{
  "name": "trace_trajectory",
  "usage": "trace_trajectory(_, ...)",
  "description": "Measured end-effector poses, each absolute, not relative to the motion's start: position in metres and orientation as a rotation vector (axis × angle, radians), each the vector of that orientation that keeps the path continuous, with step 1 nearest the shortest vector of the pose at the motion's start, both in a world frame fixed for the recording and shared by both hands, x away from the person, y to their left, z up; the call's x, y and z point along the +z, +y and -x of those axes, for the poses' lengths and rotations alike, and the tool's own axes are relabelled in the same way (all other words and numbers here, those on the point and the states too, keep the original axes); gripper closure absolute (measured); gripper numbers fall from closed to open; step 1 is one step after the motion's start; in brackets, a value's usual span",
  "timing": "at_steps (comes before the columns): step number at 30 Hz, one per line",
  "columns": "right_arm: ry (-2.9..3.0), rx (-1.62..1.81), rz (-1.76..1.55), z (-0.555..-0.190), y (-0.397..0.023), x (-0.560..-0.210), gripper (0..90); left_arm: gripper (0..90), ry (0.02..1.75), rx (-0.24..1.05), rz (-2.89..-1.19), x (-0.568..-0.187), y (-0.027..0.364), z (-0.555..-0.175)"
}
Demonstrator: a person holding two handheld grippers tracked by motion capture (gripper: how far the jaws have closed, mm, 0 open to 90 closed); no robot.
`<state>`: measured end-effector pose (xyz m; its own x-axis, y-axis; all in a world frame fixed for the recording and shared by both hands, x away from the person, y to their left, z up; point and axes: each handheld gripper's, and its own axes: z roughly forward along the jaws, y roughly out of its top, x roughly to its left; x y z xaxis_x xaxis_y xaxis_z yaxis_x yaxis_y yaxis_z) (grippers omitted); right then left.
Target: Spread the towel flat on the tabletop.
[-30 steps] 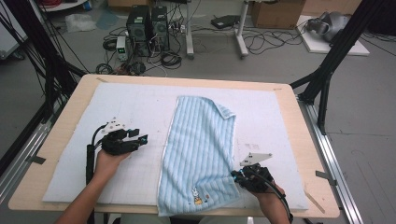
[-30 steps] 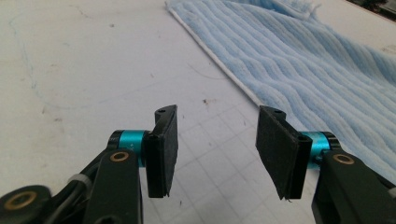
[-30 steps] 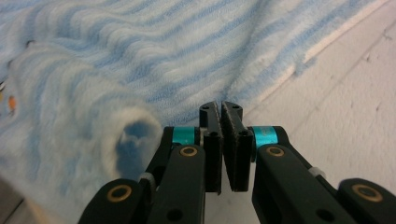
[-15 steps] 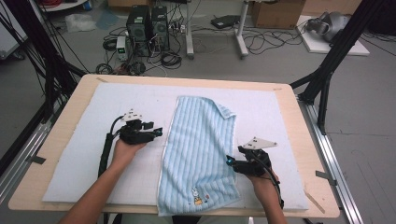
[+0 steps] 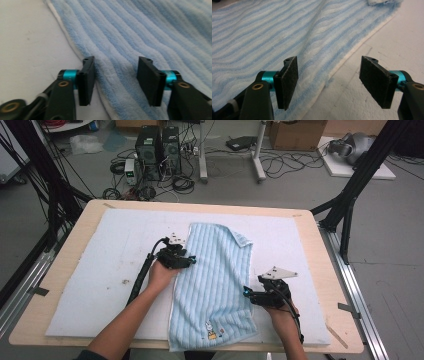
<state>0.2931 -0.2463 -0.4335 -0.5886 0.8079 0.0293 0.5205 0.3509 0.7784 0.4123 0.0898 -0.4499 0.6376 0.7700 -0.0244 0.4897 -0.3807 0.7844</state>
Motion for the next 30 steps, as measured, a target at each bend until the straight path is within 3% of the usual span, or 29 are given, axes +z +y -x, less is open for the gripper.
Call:
trace_trajectory(4, 2.261, 1.099, -1.165, -0.293, -0.246, -0.433, 30.8, 82.7, 0.959, 0.379, -2.061, -0.448, 0.094, -0.410)
trace_trajectory(21, 2.282, 1.095, -1.149, -0.290, -0.236, -0.435, 30.4, 84.4, 1.047, 0.326, -1.978, -0.447, 0.168, -0.381)
trace_trajectory(23, 2.275, 1.103, -1.144, -0.291, -0.234, -0.433, 30.5, 81.1, 1.047, 0.322, -1.962, -0.447, 0.170, -0.380)
trace_trajectory(26, 2.263, 1.122, -1.131, -0.297, -0.231, -0.429, 31.2, 53.9, 1.088, 0.326, -1.930, -0.447, 0.172, -0.381)
trace_trajectory(27, 2.262, 1.125, -1.122, -0.301, -0.230, -0.427, 31.2, 49.2, 1.086, 0.322, -1.922, -0.447, 0.174, -0.381)
trace_trajectory(30, 2.257, 1.123, -1.108, -0.316, -0.224, -0.421, 31.1, 44.7, 1.086, 0.326, -1.877, -0.445, 0.179, -0.380)
